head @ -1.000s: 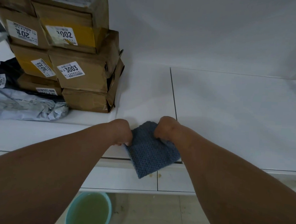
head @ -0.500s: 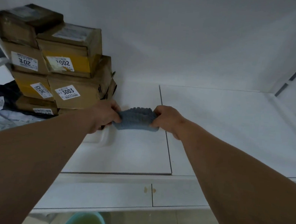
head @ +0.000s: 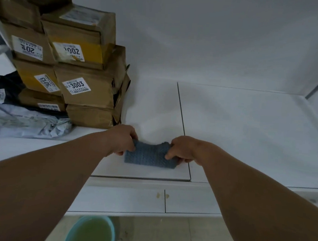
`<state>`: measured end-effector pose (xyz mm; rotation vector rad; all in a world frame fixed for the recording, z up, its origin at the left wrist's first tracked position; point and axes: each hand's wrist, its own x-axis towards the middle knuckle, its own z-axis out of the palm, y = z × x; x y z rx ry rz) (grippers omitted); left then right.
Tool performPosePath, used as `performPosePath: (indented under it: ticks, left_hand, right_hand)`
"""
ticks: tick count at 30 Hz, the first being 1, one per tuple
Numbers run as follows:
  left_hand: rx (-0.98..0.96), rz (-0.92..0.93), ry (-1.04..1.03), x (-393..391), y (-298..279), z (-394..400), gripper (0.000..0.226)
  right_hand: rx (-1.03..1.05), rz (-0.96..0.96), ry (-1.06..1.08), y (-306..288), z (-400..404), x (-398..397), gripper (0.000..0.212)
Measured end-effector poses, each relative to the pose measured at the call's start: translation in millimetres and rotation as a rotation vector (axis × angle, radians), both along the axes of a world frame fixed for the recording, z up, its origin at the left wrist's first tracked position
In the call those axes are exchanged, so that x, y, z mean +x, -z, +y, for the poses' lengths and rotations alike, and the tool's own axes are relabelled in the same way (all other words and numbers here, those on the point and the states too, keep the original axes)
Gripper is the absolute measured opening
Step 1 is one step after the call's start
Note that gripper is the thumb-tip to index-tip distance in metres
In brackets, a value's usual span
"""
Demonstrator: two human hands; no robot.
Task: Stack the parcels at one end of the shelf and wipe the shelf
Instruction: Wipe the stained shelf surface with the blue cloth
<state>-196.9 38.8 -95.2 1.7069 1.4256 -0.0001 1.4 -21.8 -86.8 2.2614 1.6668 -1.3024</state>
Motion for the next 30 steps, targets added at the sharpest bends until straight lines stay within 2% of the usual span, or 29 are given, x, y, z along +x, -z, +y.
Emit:
performPosePath:
  ticks: [2,4,6,7,8,10,11,12,14,17,18,21,23,27,30]
  left_hand:
    - [0.079,0.029,0.006,2,6,5,0.048]
    - [0.167,0.124,0.007,4,13,6,0.052]
    - [0.200,0.170,-0.002,5,21,6,0.048]
    - [0.178,0.155,-0.038,7,25,7,0.045]
    - [0.160,0.137,-0.060,8,26,7,0.040]
    - [0.096,0.130,-0.119,11,26,11,0.014]
    - [0.060,0.113,-0.150,13,27,12,0.016]
    - [0.098,0.129,-0.101,13,29,15,0.027]
    - [0.094,0.135,-0.033,14,25,15,0.034]
    - [0.013,0.184,0.104,8,14,14,0.021]
    - [-0.031,0.141,0.081,4,8,13,0.013]
    - [-0.204,-0.027,-0.076,-15,-13,9,0.013]
    - [-0.265,-0.063,-0.113,-33,-24,10,0.012]
    - [-0.284,-0.068,-0.200,-74,-39,15,0.021]
    - [-0.207,-0.081,-0.317,-102,-40,21,0.029]
  right_hand:
    - [0.030,-0.032,0.035,4,3,1,0.043]
    - [0.090,-0.153,0.011,9,4,4,0.060]
    - [0.126,-0.207,-0.009,11,3,4,0.074]
    - [0.139,-0.205,-0.028,11,3,3,0.074]
    - [0.144,-0.206,-0.060,10,4,1,0.069]
    - [0.131,-0.221,-0.119,10,7,-2,0.054]
    - [0.120,-0.228,-0.131,10,8,-4,0.048]
    - [0.110,-0.231,-0.134,9,9,-5,0.042]
    - [0.091,-0.223,-0.137,8,11,-6,0.035]
    - [0.088,-0.170,-0.118,2,10,-8,0.038]
    - [0.087,-0.130,-0.095,-1,10,-8,0.039]
    - [0.073,0.008,-0.007,-12,10,-13,0.037]
    - [0.085,0.064,0.033,-19,12,-21,0.036]
    - [0.129,0.221,0.104,-26,18,-51,0.040]
    - [0.217,0.242,0.084,-21,28,-84,0.041]
